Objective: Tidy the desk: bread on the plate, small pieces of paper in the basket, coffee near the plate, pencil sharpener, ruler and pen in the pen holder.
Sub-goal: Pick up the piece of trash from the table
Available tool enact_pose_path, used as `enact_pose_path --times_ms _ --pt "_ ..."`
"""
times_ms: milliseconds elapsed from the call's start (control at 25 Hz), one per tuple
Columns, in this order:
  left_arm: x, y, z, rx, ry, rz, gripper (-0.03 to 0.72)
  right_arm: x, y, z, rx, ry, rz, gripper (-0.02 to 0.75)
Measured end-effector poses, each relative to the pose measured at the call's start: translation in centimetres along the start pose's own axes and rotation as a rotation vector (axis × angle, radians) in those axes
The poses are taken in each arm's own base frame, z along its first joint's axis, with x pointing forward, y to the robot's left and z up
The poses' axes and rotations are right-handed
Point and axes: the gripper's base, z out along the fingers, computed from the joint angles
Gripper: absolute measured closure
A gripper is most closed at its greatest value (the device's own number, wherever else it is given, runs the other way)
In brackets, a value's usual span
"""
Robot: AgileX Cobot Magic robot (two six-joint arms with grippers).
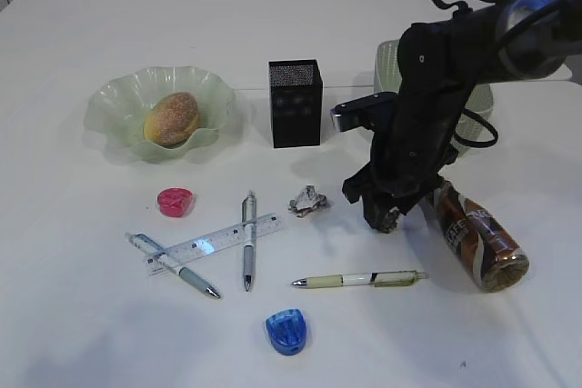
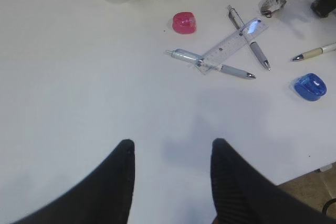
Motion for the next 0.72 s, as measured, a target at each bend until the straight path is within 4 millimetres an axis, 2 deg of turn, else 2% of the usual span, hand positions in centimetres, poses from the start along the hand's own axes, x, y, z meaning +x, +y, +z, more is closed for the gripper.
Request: enact_pose_path --times_ms 200,480,720 --pt "0.0 0.0 0.0 0.0 0.0 0.0 0.358 0.0 0.0 1.0 -0.003 0.02 0.001 0.314" --pt "0.0 0.0 0.0 0.0 0.0 0.0 0.358 -0.2 -0.1 1.4 -0.003 0.022 0.002 0.317" --pt "0.0 0.0 0.0 0.0 0.0 0.0 0.358 -0.2 -0.1 1.6 -0.003 0.022 0.002 0.395"
